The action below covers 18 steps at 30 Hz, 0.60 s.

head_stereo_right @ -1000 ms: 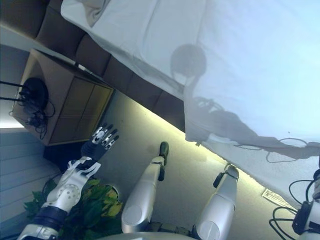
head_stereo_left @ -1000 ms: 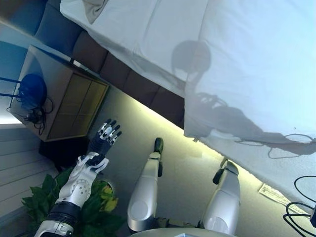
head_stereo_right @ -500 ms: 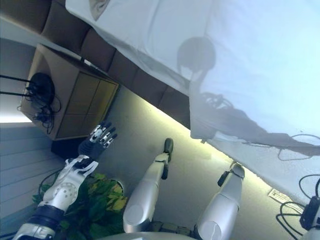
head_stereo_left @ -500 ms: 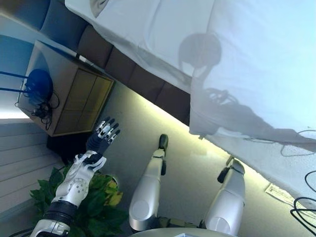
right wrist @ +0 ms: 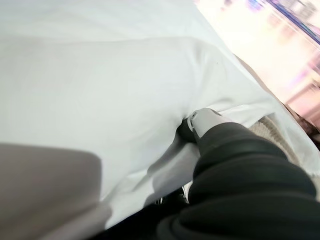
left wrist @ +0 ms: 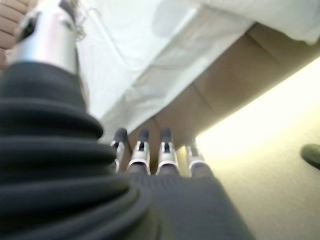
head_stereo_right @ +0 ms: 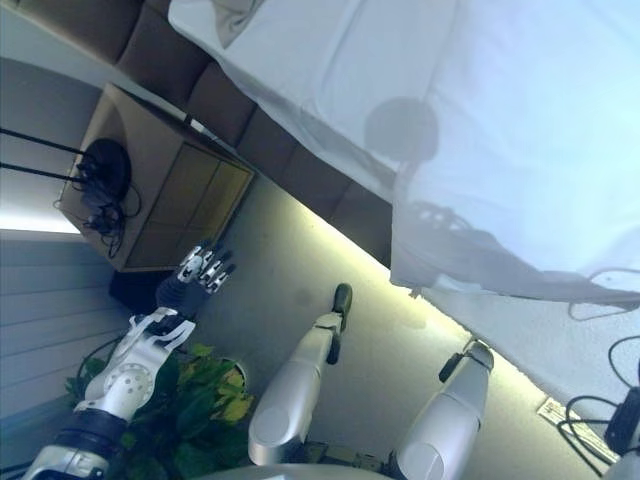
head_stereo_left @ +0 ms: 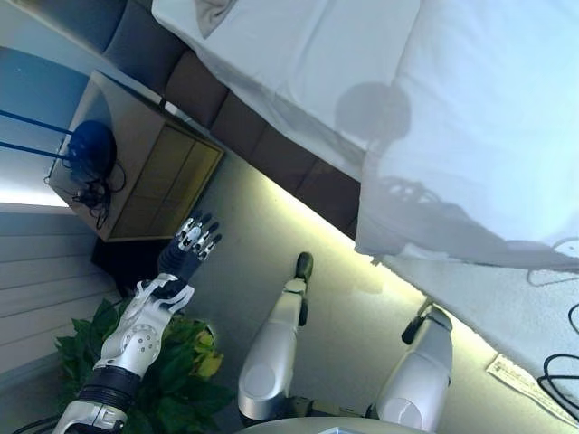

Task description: Make the bed neatly

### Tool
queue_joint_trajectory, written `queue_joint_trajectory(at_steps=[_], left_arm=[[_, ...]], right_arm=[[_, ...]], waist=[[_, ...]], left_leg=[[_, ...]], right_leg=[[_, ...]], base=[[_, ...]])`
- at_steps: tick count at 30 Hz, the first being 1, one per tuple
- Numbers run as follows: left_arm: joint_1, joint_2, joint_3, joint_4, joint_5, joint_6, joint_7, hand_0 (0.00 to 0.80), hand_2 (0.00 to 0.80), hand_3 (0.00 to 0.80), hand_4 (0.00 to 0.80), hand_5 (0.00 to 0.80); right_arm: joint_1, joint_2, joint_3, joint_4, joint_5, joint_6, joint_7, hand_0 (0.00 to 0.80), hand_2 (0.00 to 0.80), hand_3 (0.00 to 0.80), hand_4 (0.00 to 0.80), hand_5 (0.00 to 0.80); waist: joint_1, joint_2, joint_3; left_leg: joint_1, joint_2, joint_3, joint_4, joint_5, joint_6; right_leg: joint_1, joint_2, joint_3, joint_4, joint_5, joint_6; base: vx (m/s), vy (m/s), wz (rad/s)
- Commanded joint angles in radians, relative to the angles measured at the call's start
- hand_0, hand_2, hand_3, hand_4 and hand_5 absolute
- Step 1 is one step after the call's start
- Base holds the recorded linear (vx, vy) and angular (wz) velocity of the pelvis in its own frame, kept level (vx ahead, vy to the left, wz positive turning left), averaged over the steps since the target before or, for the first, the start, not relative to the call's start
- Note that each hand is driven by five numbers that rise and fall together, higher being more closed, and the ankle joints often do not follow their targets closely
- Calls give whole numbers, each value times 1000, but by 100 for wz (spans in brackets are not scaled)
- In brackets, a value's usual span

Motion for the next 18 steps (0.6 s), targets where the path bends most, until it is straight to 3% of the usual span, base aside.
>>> queue_joint_trajectory(at_steps=[1, 6, 10, 13, 18], left_arm=[[-15, -21, 14, -8, 29, 10, 29, 0, 0, 0, 0, 0], [-46, -50, -3, 19, 52, 66, 37, 0, 0, 0, 0, 0], [-71, -92, -35, 33, 31, 113, 48, 0, 0, 0, 0, 0], [-82, -137, -66, 54, -19, 151, 65, 0, 0, 0, 0, 0], [-91, -261, -104, 142, -268, 254, 90, 0, 0, 0, 0, 0]], right_arm=[[54, 122, 110, -136, -92, -64, 86, 800, 800, 800, 800, 800], [68, 261, 214, -284, -191, -141, 30, 800, 800, 800, 800, 800], [82, 377, 337, -502, -304, -198, -113, 800, 800, 800, 800, 800], [109, 449, 407, -624, -372, -203, -182, 800, 800, 800, 800, 800], [187, 571, 509, -776, -469, -181, -262, 800, 800, 800, 800, 800]], waist=[[3, -39, -83], [-11, -70, -124], [-37, -86, -157], [-61, -92, -178], [-109, -107, -216]], left_leg=[[34, 105, -8, -65, 76, -33], [110, 115, -13, -85, 63, -27], [176, 128, -5, -120, 64, -24], [227, 139, 10, -141, 61, -22], [307, 162, 44, -165, 55, -17]], right_leg=[[-30, -45, 70, 4, 68, 39], [47, -36, 63, -18, 68, 39], [104, -30, 67, -56, 82, 39], [150, -23, 71, -80, 85, 39], [212, -8, 91, -108, 83, 39]], base=[[43, -19, 9], [72, 3, 6], [69, 77, -2], [91, 101, -1], [119, 96, -10]])
